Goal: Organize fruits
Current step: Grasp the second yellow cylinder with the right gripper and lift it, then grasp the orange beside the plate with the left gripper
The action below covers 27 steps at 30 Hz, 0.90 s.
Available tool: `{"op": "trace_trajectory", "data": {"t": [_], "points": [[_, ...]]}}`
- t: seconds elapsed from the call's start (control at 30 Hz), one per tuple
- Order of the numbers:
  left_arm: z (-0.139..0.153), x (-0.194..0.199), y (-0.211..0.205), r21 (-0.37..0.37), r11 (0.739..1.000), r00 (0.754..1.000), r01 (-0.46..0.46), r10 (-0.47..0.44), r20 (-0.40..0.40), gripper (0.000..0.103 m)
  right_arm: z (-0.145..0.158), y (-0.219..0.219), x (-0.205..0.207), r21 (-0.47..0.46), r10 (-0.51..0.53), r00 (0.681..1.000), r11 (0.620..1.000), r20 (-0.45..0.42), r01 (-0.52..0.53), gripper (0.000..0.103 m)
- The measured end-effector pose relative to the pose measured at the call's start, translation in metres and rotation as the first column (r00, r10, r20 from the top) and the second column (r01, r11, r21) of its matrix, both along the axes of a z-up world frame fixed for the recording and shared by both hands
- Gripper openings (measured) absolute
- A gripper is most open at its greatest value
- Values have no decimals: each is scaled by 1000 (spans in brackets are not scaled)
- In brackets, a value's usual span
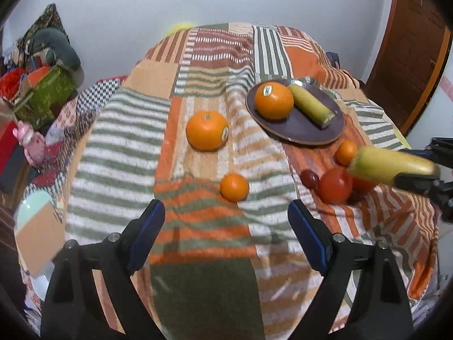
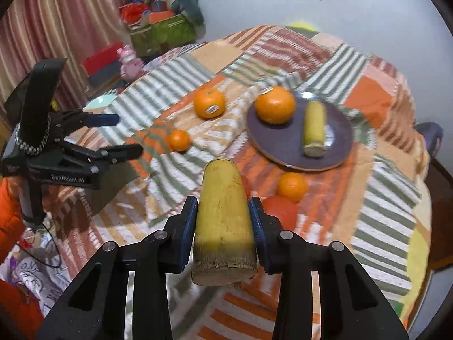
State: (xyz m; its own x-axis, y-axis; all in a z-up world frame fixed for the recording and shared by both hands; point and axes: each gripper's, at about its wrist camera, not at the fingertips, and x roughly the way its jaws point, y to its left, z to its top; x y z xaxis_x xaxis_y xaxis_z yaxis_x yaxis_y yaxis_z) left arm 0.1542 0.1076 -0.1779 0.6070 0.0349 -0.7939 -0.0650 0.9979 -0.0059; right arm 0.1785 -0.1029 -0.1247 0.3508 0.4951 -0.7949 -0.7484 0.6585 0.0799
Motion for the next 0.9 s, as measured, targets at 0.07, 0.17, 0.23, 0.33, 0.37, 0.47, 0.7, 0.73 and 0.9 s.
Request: {"op": "trace_trajectory", "data": {"t": [0.07, 0.17, 0.23, 0.33, 0.37, 0.47, 0.7, 0.73, 0.9], "points": [[2, 9, 1, 10, 1000, 1000, 1, -1, 3, 89, 7, -16, 8, 24, -55, 998, 998, 18, 55, 35], [3, 26, 3, 15, 1000, 1000, 0, 0, 3, 89, 14, -40, 28, 35, -143, 989, 989, 50, 141, 35], [1, 42, 5, 21, 1000, 1000, 1, -1, 2, 89, 15, -50, 41, 33, -188, 980, 982, 65, 186, 35], [-6, 66, 12, 37, 999, 1000, -16, 16, -8, 89, 5, -61, 63, 7, -247, 965, 969, 83, 247, 35], [-9, 72, 14, 37, 999, 1000, -20, 20, -13, 89, -3, -65, 72, -5, -269, 960, 963, 77, 270, 35], [-24, 99, 24, 35, 999, 998, -35, 37, -54, 89, -27, -71, 88, -39, -299, 953, 953, 49, 301, 35], [-61, 140, 39, 42, 998, 989, -53, 59, -134, 89, -56, -75, 98, -78, -295, 956, 953, -1, 294, 34], [-66, 144, 41, 42, 997, 988, -63, 69, -141, 89, -59, -76, 100, -86, -292, 956, 953, -9, 290, 34], [-77, 151, 46, 14, 997, 987, -79, 81, -140, 89, -67, -77, 105, -94, -283, 959, 955, -27, 280, 34]]}}
